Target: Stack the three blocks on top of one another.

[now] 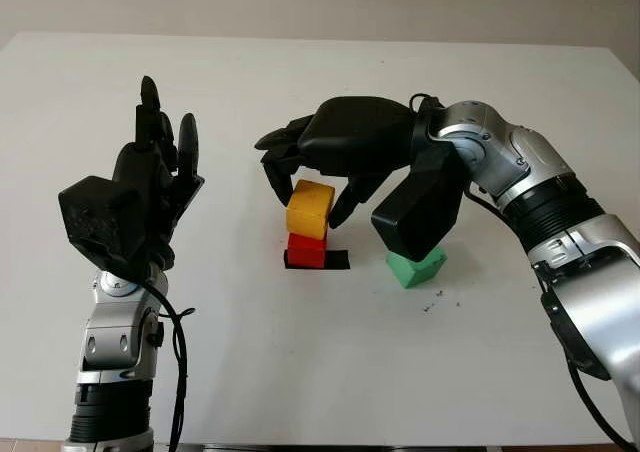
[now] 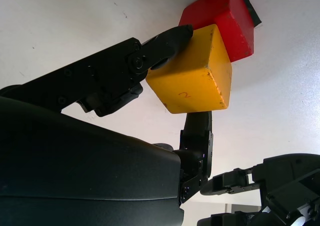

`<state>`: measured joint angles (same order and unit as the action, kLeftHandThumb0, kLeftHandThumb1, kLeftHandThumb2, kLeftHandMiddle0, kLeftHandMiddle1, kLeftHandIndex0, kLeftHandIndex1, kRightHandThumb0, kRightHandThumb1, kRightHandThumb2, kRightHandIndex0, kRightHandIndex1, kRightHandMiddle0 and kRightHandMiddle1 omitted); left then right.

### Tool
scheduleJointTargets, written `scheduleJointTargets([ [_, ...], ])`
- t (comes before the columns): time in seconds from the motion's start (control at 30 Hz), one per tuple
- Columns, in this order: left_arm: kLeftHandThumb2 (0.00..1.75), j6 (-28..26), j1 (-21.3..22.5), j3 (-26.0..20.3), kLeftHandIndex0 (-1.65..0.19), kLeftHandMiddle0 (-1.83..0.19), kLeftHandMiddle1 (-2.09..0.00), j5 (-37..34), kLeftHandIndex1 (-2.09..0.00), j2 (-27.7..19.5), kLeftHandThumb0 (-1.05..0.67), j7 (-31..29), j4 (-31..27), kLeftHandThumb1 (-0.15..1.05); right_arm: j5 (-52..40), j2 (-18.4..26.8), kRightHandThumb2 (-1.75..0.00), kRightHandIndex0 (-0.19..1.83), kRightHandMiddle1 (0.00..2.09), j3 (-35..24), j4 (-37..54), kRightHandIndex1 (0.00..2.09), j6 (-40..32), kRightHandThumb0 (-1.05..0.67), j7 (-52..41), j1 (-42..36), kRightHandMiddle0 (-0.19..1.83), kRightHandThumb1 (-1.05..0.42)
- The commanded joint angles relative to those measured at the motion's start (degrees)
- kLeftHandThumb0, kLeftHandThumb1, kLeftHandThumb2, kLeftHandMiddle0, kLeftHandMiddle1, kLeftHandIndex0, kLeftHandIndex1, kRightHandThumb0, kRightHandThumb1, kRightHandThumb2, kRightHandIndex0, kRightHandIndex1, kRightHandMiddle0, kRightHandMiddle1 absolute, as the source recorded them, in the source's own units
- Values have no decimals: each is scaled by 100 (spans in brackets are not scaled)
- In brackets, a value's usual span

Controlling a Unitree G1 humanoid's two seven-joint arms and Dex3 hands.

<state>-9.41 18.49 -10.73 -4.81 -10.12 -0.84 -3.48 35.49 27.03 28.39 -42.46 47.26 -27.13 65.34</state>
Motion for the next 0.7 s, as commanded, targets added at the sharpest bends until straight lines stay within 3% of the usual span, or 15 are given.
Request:
scheduleJointTargets([
  [0.0, 62, 24, -17, 22, 19, 19, 0, 21, 0, -1, -76, 14, -102, 105, -71, -39, -5, 26, 148, -5, -28, 6, 12, -41, -23, -69, 37, -94],
  [0.67, 61, -4, -48, 13, 19, 19, 0, 14, 0, 1, -77, 17, -131, 105, -164, -52, -5, 25, 146, 60, -189, 5, 194, -44, -193, -49, 34, -91],
])
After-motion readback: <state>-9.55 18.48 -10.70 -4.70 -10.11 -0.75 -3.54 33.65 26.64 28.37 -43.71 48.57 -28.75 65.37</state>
